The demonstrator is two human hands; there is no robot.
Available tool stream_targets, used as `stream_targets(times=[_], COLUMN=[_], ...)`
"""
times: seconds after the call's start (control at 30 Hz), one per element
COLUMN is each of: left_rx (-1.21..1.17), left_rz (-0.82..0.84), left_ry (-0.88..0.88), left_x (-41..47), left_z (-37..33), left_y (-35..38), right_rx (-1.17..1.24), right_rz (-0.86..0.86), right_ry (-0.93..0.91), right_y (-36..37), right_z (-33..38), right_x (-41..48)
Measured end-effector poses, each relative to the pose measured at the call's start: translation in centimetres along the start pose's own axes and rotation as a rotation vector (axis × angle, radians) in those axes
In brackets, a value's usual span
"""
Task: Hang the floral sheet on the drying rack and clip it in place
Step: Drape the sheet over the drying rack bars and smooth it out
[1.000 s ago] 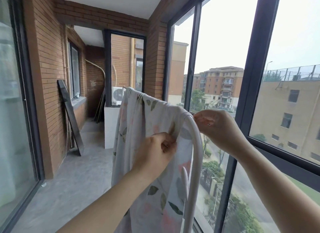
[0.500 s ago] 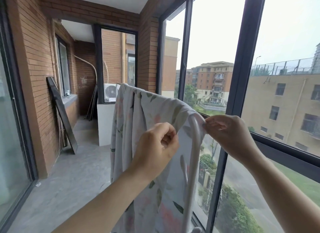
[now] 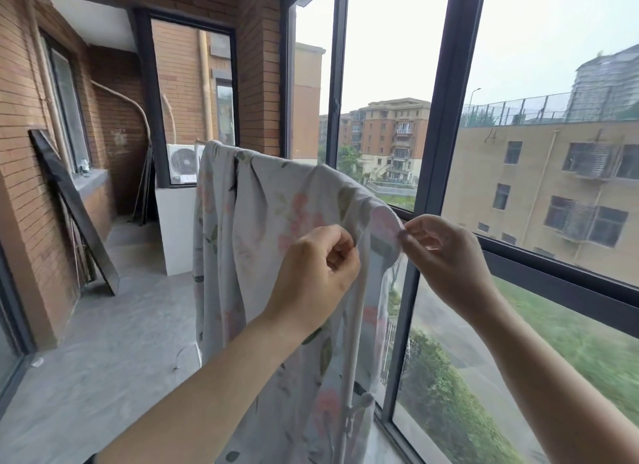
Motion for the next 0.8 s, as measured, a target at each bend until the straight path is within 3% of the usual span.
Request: stream_targets(times=[0.2, 0.33, 0.57, 0.8], left_rx=[-0.036, 0.023, 0.096, 0.304], left_rz=[0.006, -0.042, -0.182, -0.208], left_ry=[-0.152, -0.236, -0.295, -0.467], left_x=[-1.1, -1.6, -2.6, -4.2], left_z=[1.1, 2.5, 3.0, 3.1], left_y=[0.8, 1.6, 3.4, 4.5], right_rx=[0.164, 0.021, 0.06, 0.244], right_rz=[0.096, 0.173, 0.037, 0.074], right_ry=[0.087, 0.078, 0.051, -0.015], right_y=[1.4, 2.8, 2.5, 0.9], right_z=[-0.6, -1.2, -4.5, -6.4], right_x=[-1.0, -1.6, -1.7, -2.3])
Point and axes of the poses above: each hand's wrist, its own x-axis towards the middle knuckle, its own y-axis out of the palm, z = x × y, the point moved 1 cm from there along x, towards the middle knuckle, and after that the axes turned 11 degrees about -y, right-handed, at the moved point
